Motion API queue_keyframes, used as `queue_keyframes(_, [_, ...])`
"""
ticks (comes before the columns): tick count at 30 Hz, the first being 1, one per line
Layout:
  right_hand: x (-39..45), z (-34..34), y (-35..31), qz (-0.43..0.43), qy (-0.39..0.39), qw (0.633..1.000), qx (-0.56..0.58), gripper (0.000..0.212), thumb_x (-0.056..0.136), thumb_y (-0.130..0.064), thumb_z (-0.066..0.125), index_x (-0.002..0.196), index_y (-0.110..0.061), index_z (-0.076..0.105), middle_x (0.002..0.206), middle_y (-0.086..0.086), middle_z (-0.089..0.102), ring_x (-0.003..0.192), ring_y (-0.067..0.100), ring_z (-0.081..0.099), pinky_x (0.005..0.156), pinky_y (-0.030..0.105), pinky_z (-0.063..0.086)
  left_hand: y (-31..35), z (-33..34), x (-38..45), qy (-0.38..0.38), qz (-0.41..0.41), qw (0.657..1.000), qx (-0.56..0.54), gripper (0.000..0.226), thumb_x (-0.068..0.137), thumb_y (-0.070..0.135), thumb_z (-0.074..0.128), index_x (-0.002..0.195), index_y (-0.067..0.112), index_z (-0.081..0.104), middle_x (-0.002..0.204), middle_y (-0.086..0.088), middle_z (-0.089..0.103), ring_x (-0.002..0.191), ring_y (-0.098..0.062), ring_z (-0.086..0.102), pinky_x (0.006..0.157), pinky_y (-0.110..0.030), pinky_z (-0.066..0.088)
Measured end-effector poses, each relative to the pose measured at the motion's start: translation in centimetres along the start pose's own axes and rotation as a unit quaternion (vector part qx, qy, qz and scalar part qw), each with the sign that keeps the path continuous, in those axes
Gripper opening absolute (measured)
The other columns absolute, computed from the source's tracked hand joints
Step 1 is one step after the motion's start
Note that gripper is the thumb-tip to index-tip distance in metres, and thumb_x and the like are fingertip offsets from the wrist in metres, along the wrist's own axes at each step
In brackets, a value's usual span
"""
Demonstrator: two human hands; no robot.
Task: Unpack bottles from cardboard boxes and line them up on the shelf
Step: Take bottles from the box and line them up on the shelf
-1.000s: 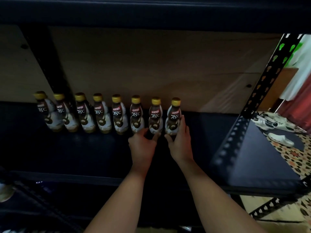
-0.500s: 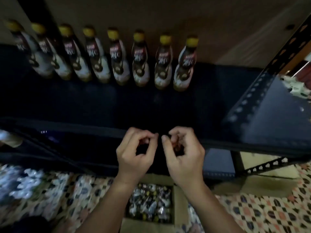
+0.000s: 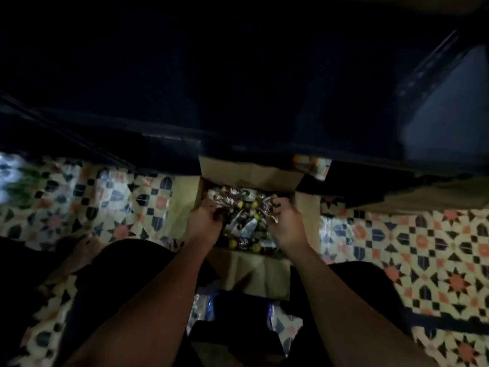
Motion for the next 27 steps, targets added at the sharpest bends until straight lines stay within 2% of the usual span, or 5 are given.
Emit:
queue_keyframes(7, [5.6,11.0,12.1,0.071,-0.062,0.992,-0.082,0.074,0.088,-0.011,0.068,0.153,-0.018,0.033,0.145,0.021,0.046,0.133,0.042,0.043,0.109,0.042,0.043,-10.2,12.2,5.7,-0.077,-0.008,0.987,0.142,0.045,0.083,0.022,0.075,0.127,0.014,0.065,0.124,-0.017,0.068,0.116,-0.038,0.062,0.097,-0.043,0.053])
queue_keyframes(10, [7.4,13.2,14.5,0.081,-0.052,0.989,-0.114,0.086,0.086,-0.012,0.074,0.157,-0.020,0.025,0.153,0.018,0.031,0.140,0.039,0.030,0.116,0.046,0.034,-12.6,15.0,7.0,-0.062,-0.010,0.976,0.210,0.070,0.082,0.028,0.076,0.145,0.021,0.047,0.149,-0.014,0.043,0.137,-0.039,0.038,0.107,-0.048,0.043])
queue_keyframes(14, [9.4,14.7,15.9,0.057,-0.013,0.982,-0.178,0.087,0.085,-0.015,0.076,0.156,-0.018,0.025,0.152,0.019,0.027,0.140,0.037,0.028,0.115,0.044,0.034,-14.9,17.0,8.7,-0.055,-0.043,0.987,0.142,0.091,0.080,0.027,0.081,0.156,0.021,0.030,0.161,-0.019,0.016,0.144,-0.044,0.026,0.115,-0.051,0.036])
queue_keyframes(19, [11.5,16.0,16.9,0.066,0.013,0.977,-0.202,0.083,0.090,-0.025,0.071,0.157,-0.021,0.022,0.157,0.019,0.025,0.143,0.038,0.025,0.114,0.048,0.029,-14.6,17.6,10.8,-0.025,-0.065,0.995,0.073,0.095,0.082,0.020,0.080,0.157,0.015,0.021,0.154,-0.025,0.026,0.134,-0.047,0.043,0.105,-0.050,0.043])
queue_keyframes(27, [13.7,16.8,17.6,0.084,0.013,0.969,-0.232,0.070,0.097,-0.035,0.063,0.153,-0.018,0.026,0.156,0.019,0.027,0.143,0.039,0.025,0.115,0.054,0.023,-14.3,17.6,11.7,0.043,-0.086,0.994,0.056,0.086,0.080,0.020,0.082,0.148,0.008,0.031,0.145,-0.021,0.041,0.123,-0.045,0.055,0.096,-0.048,0.049])
Point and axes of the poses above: each hand's wrist, its own x-axis towards the middle knuckle, its own z-axis out of the palm, y = z × x, the point moved 5 cm from there along x, towards the middle knuckle
